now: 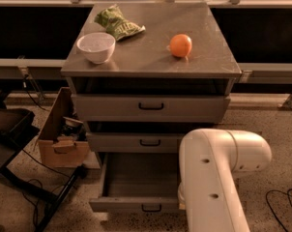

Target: Open bottom drawer

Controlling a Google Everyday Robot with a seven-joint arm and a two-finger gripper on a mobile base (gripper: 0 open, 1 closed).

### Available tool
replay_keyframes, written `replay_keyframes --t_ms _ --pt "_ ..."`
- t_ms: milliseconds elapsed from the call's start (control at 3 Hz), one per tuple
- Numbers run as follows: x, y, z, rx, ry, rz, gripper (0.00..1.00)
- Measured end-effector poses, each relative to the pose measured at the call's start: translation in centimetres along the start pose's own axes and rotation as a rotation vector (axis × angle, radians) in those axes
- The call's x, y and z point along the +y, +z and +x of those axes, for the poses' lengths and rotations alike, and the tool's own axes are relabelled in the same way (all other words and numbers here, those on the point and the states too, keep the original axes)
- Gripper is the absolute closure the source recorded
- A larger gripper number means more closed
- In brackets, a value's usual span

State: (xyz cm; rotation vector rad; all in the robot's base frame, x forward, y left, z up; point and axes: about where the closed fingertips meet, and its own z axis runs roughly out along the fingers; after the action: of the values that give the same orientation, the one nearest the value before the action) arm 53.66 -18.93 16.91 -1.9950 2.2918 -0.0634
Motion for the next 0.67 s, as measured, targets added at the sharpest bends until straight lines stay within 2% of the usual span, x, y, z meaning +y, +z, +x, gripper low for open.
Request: replay_keyframes --t_ms 667 --pt "0.6 -0.23 0.55 -0.008 0.017 0.006 1.0"
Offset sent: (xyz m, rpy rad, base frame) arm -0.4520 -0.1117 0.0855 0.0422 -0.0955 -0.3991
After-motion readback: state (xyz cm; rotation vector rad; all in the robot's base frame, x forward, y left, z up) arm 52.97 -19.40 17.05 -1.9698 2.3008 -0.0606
